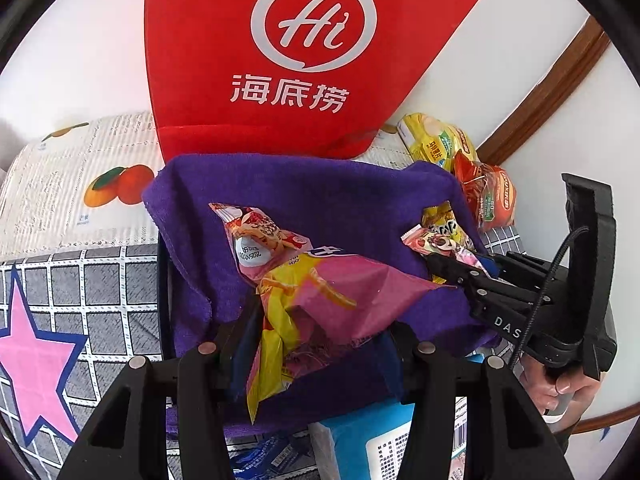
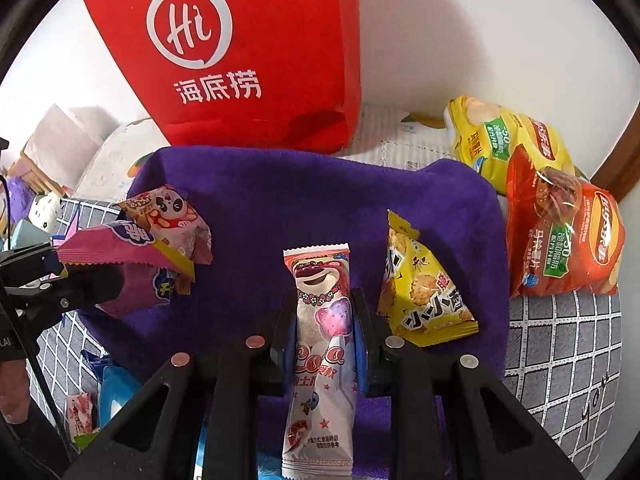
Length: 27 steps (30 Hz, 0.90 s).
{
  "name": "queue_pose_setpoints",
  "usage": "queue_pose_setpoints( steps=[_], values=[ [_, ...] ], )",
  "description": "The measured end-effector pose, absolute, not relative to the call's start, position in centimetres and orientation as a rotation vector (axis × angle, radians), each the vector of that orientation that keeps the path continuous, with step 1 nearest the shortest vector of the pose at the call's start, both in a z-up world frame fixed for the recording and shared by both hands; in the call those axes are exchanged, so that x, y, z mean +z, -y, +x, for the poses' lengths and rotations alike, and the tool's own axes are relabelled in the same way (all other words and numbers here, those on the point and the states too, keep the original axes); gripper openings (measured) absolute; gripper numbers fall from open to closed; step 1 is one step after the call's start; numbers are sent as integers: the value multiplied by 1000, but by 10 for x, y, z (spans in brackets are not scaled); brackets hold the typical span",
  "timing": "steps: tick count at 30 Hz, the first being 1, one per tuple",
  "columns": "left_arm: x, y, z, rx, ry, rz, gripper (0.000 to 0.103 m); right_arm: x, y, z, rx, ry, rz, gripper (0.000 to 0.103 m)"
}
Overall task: Organize snacks
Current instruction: 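Place the candy bar on the towel with the right tool while the left tool carries the chip bag, then lower the pink-and-yellow chip bag onto the purple towel with the left tool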
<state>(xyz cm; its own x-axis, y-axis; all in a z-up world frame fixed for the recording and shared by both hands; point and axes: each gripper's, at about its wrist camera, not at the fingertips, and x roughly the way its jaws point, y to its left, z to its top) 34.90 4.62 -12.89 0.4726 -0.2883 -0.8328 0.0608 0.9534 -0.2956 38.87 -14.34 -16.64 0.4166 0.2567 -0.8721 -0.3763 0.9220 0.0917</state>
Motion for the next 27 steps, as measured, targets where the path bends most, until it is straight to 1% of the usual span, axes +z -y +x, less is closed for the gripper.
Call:
queue_pose_setpoints(
  steps=[4,6,8,10,15,21,26,27],
  values=[
    [-130,-47,349,-213,-1059,-252,50,-168,140,388,402,-1065,-130,24],
    [-130,-46,349,-211,-1059,-244,50,-166,138,387,403,-1054,-135,29],
    [-130,-44,349,-208,-1055,-240,50,-163,138,386,406,-1041,-136,44],
    [-130,-44,349,-207,-1052,-242,50,-159,138,383,410,-1024,-139,51],
    [-131,-45,349,-203,-1035,-255,50,-146,142,378,420,-991,-130,51],
    [-126,-40,347,-168,-955,-216,50,-134,150,373,402,-966,-126,51],
    [-132,-43,353,-171,-972,-246,50,-127,159,372,395,-949,-104,51],
    [-134,-42,354,-182,-981,-247,52,-126,160,372,394,-948,-103,51]
  ],
)
